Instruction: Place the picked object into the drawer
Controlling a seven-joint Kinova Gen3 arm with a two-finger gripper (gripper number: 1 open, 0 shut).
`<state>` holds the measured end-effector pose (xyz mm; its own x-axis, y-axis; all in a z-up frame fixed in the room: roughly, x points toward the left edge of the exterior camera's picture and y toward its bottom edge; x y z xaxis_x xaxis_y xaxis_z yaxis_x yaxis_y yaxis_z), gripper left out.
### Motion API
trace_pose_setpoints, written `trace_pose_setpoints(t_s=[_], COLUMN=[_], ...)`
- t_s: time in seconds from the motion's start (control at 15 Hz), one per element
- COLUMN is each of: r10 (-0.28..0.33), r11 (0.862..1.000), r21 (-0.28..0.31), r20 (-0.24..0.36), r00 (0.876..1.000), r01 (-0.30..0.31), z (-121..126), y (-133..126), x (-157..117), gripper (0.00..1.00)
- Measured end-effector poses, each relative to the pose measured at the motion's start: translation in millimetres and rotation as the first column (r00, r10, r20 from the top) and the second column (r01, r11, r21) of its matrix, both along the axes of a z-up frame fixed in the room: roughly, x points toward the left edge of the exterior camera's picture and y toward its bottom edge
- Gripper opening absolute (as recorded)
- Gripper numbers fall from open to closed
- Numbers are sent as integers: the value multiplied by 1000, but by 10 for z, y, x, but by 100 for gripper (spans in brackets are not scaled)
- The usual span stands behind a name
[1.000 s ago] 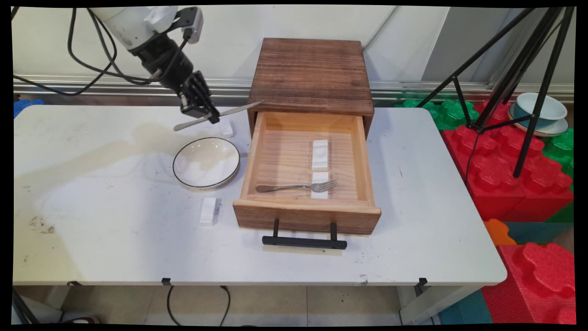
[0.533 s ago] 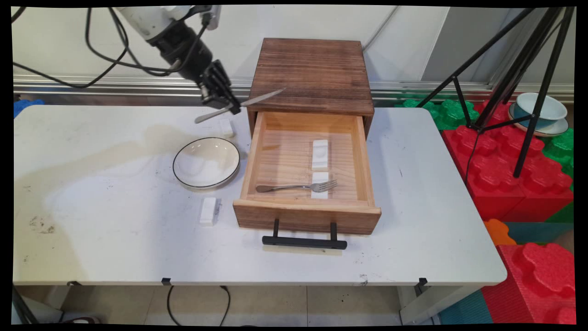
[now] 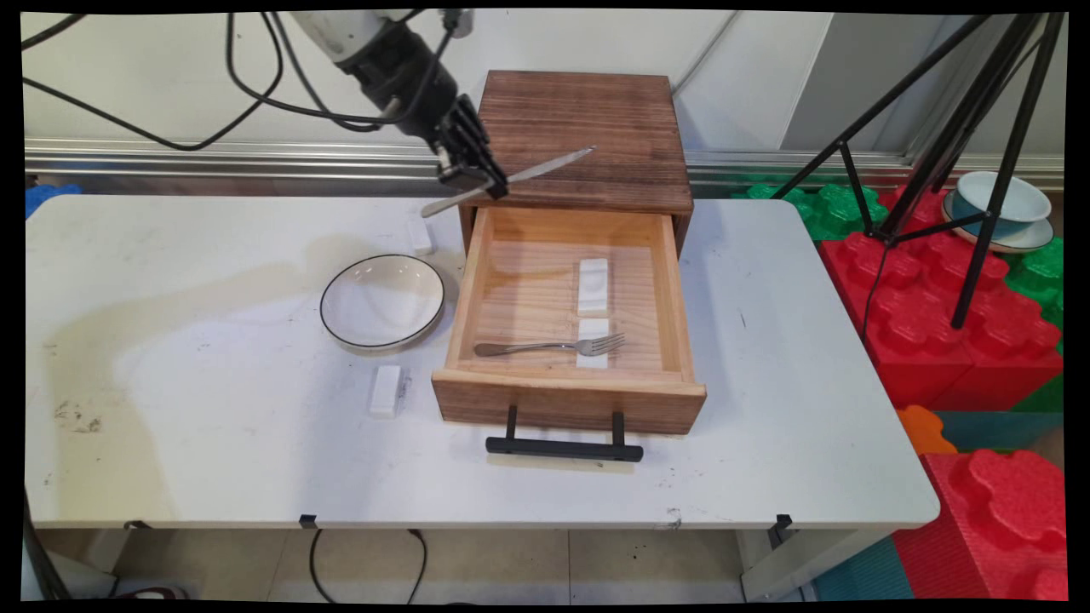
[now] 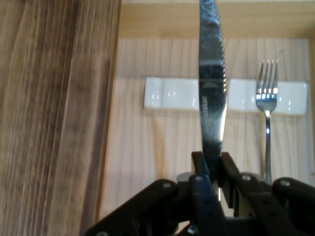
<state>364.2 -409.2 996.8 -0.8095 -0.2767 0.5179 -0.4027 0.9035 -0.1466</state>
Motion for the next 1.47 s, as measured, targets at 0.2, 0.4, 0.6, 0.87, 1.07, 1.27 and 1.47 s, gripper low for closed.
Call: trace_pose_setpoints(t_s=[0.2,0.4,0.6,0.87,1.07,1.27,1.47], r10=[-13,-25,-32,-39,-36,-40,-41], r11=[1000,1000,999,999,999,999,999], r21=[-14,-19,-22,-16,-11,0,7], r20=[-4,1,12,32,44,62,78], r00=[1000,1000,999,999,998,997,996], r01=[13,25,32,40,37,40,41], z=[-54,-153,-284,-534,-736,-935,-1089], y=[-74,-145,-237,-369,-458,-526,-564], x=[-229,-402,-553,-742,-834,-892,-913], gripper=[0,0,0,0,0,0,0])
